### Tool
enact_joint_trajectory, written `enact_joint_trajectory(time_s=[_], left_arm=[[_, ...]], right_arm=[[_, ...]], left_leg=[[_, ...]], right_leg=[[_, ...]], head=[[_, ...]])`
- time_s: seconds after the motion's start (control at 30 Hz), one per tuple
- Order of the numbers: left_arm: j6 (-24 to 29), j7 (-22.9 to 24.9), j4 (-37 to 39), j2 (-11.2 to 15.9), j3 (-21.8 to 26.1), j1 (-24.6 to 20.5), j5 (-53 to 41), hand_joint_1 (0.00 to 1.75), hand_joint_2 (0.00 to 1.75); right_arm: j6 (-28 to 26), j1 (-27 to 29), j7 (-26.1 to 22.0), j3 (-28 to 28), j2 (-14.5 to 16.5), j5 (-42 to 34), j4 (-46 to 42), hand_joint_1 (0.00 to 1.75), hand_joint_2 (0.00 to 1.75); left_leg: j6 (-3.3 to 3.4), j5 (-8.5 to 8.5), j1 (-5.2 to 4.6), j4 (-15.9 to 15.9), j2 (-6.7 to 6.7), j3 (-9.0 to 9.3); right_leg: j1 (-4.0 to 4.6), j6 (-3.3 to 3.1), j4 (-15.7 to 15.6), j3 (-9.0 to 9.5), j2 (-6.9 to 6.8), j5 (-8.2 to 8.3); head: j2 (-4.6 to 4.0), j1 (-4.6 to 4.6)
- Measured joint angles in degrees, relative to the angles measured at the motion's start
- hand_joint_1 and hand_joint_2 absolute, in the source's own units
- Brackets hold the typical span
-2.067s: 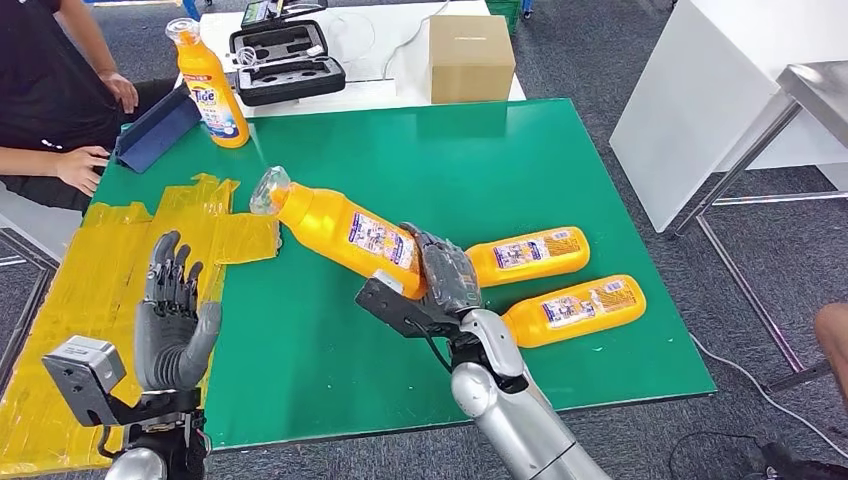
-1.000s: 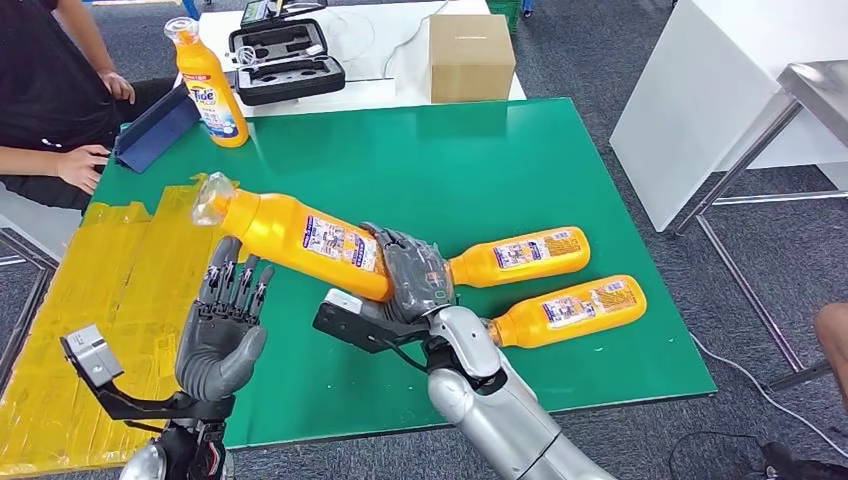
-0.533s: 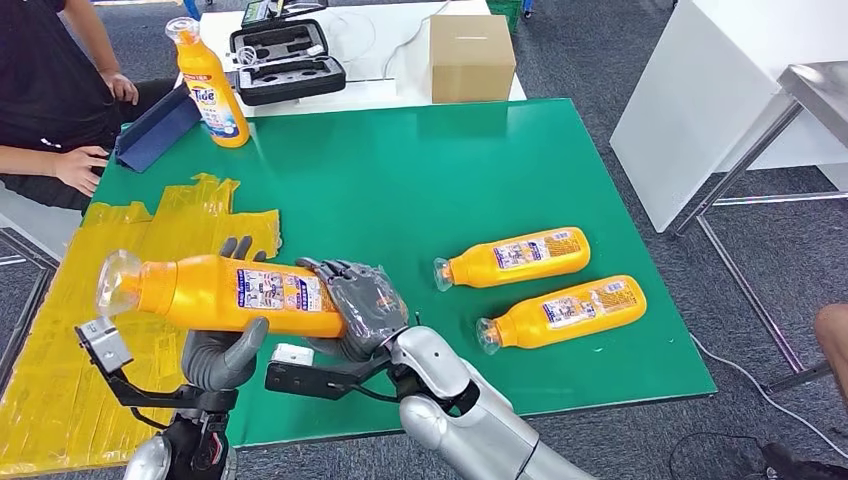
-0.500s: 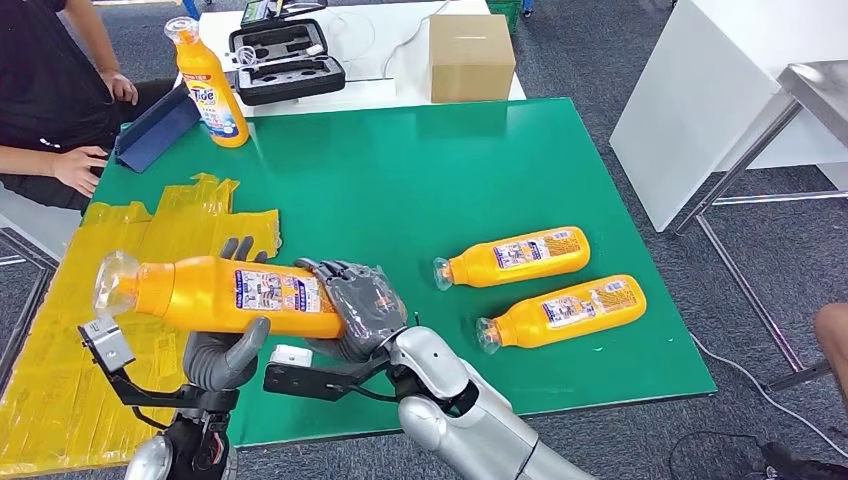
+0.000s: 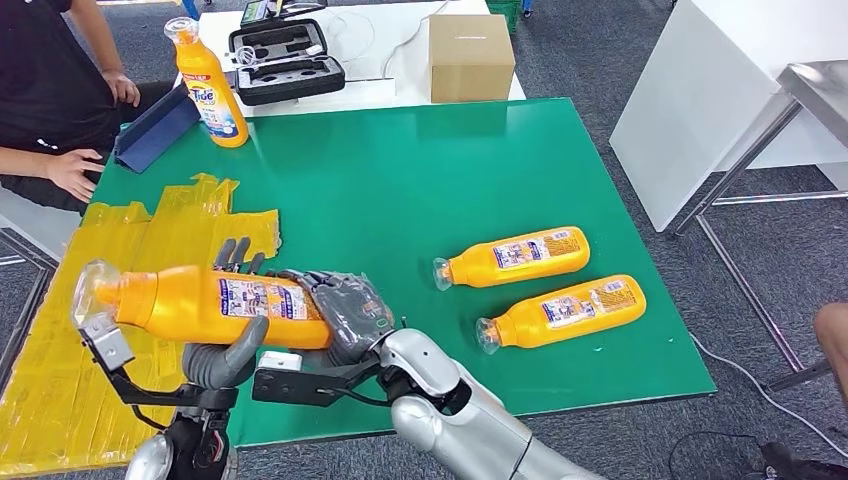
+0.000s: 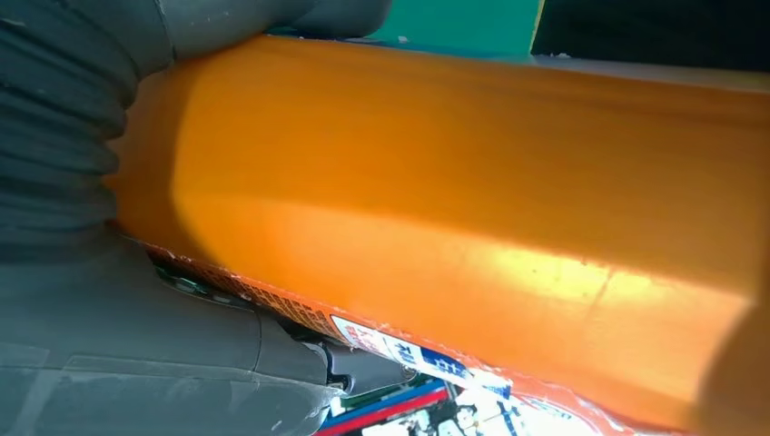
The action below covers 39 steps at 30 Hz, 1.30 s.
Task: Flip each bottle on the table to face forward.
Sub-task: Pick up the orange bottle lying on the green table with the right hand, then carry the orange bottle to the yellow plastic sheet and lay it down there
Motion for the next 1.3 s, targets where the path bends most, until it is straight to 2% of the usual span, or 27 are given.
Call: enact_joint_trajectory(time_s=[0.2, 0.5, 0.53, 0.57, 0.63, 0.67, 0.7, 0.83, 1.03, 1.2, 1.3], left_arm=[[1.8, -2.4, -0.2, -0.3, 0.5, 0.1, 0.0, 1.75, 1.75], [2.7, -4.2, -0.6, -0.3, 0.6, 0.6, -1.4, 1.75, 1.75], [2.8, -4.3, -0.6, -0.3, 0.6, 0.6, -1.7, 1.75, 1.75], [3.1, -4.5, -0.6, -0.4, 0.7, 0.7, -2.2, 1.75, 1.75], [4.6, -5.4, -0.9, -0.5, 0.6, 0.7, -4.9, 1.75, 1.75], [5.8, -6.1, -1.2, -0.6, 0.5, 0.7, -7.2, 1.75, 1.75], [7.0, -6.6, -1.7, -0.7, 0.3, 0.6, -10.0, 1.75, 1.75], [10.7, -7.5, -3.8, -0.7, 0.0, 0.1, -20.3, 1.75, 1.75], [12.9, -10.6, -5.5, -0.1, 2.3, 0.7, -29.2, 1.75, 1.75], [13.8, -10.8, -5.7, 0.5, 4.1, 0.9, -34.8, 1.75, 1.75], [16.9, -9.7, -5.6, 1.1, 4.8, 0.8, -46.4, 1.75, 1.75]], right_arm=[[0.3, -2.3, -0.1, 2.1, 0.0, -3.3, 2.4, 1.70, 1.75], [0.1, -2.7, 0.0, 2.8, 0.0, -3.8, 2.9, 1.72, 1.75], [0.0, -2.7, -0.1, 2.8, 0.0, -3.8, 2.9, 1.67, 1.75], [-0.1, -2.7, -0.1, 2.8, 0.0, -3.8, 3.0, 1.39, 1.75], [-0.6, -2.6, 0.1, 2.8, 0.0, -3.7, 3.0, 0.53, 1.75], [-1.0, -2.5, 0.3, 2.8, 0.0, -3.5, 3.0, 0.15, 1.75], [-1.5, -2.3, 0.9, 2.8, 0.0, -3.2, 3.0, 0.00, 1.75], [-3.1, -0.4, 3.7, 2.5, -0.6, -1.0, 1.6, 0.00, 1.75], [-6.8, 6.5, 2.3, -1.3, -5.2, 0.8, -4.3, 0.00, 1.75], [-7.0, 9.5, 2.2, -4.2, -7.0, 2.1, -9.2, 0.00, 1.75], [-6.9, 11.1, 2.2, -5.8, -7.6, 3.5, -12.2, 0.00, 1.75]], left_leg=[[0.00, 0.00, 0.01, 0.0, 0.03, 0.00], [0.00, 0.00, 0.00, 0.0, 0.05, 0.00], [0.00, 0.00, 0.00, 0.0, 0.05, 0.00], [0.00, 0.00, 0.00, 0.0, 0.05, 0.00], [0.00, 0.00, 0.00, 0.0, 0.05, 0.00], [0.00, 0.00, 0.00, 0.0, 0.05, 0.00], [0.00, 0.00, 0.00, 0.0, 0.05, 0.00], [0.00, 0.00, 0.00, 0.0, 0.04, 0.00], [0.00, -0.01, 0.00, 0.0, -0.14, -0.12], [0.00, -0.01, -0.01, 0.0, -0.10, -0.11], [0.00, -0.01, 0.00, 0.0, -0.09, -0.09]], right_leg=[[0.01, 0.00, 0.0, -0.02, 0.02, 0.00], [0.00, 0.00, 0.0, -0.04, 0.03, 0.00], [0.00, 0.00, 0.0, -0.04, 0.03, 0.00], [0.00, 0.00, 0.0, -0.04, 0.03, 0.00], [0.00, 0.00, 0.0, -0.04, 0.03, 0.00], [0.00, 0.00, 0.0, -0.04, 0.03, 0.00], [0.00, 0.00, 0.0, -0.04, 0.03, 0.00], [0.00, 0.00, 0.0, -0.02, 0.02, 0.00], [0.00, 0.01, 0.0, -0.04, -0.01, -0.01], [0.00, 0.01, 0.0, -0.04, -0.01, -0.01], [0.01, 0.01, 0.0, -0.04, -0.01, -0.01]], head=[[0.00, 0.02], [0.00, 0.02], [0.00, 0.01], [0.00, 0.01], [0.00, 0.02], [0.00, 0.02], [0.00, 0.02], [0.00, 0.02], [0.00, 0.03], [0.00, 0.02], [0.00, 0.02]])
